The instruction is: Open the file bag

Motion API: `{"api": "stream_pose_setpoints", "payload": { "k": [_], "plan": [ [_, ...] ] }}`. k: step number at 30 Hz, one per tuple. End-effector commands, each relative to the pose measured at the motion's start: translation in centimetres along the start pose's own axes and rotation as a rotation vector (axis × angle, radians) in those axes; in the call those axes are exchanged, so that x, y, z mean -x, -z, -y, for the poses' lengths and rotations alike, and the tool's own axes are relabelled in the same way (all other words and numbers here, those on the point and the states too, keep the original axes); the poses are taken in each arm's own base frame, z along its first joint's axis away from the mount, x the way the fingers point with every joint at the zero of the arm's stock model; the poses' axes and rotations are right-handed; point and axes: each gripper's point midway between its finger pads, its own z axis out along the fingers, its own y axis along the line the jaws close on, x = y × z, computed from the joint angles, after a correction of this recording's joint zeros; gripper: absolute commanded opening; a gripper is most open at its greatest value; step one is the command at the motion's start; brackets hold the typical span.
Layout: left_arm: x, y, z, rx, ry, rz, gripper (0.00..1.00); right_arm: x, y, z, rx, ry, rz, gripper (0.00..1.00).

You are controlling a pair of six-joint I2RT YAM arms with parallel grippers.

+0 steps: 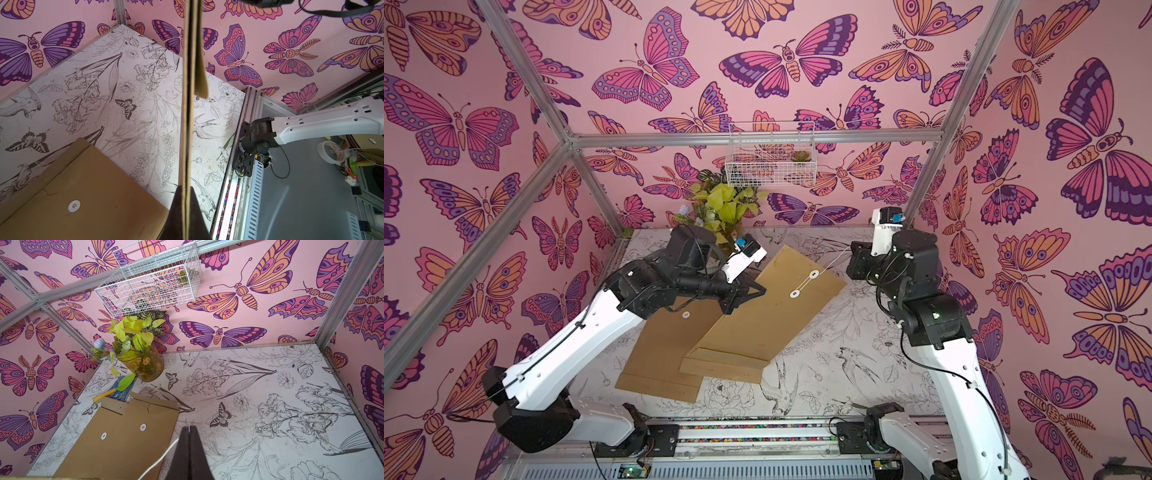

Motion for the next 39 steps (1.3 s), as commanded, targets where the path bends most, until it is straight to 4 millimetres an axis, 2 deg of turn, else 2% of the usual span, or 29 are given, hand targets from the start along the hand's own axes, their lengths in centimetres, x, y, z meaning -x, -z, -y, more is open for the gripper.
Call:
{"api": "stream_pose_setpoints", "payload": {
  "k": [1,11,17,27,33,39],
  "plan": [
    [-1.2,-0.5,0.6,-0.024,-0.008,-0.036,0.0,2.0,1.1,-1.4,0.069,0.007,0.066,0.0],
    [-1.9,-1.6,1.0,-0.031,-0.013,-0.069,0.0,2.9,2.1,-3.2,0.167,-0.017,0.099,0.0],
    [-2.2,-2.0,0.8,-0.023,-0.013,-0.087,0.0,3.7,2.6,-5.5,0.303,-0.029,0.13,0.0],
    [-2.3,-2.3,0.4,-0.001,-0.014,-0.095,0.0,3.8,3.4,-8.4,0.483,-0.011,0.132,0.0],
    [-0.3,-3.3,-0.8,0.058,0.042,-0.029,0.0,2.6,3.8,-10.8,0.658,-0.003,0.074,0.0],
    [2.5,-3.9,-2.0,0.098,0.111,0.141,0.0,2.2,3.7,-11.4,0.706,-0.013,0.054,0.0]
  ]
}}
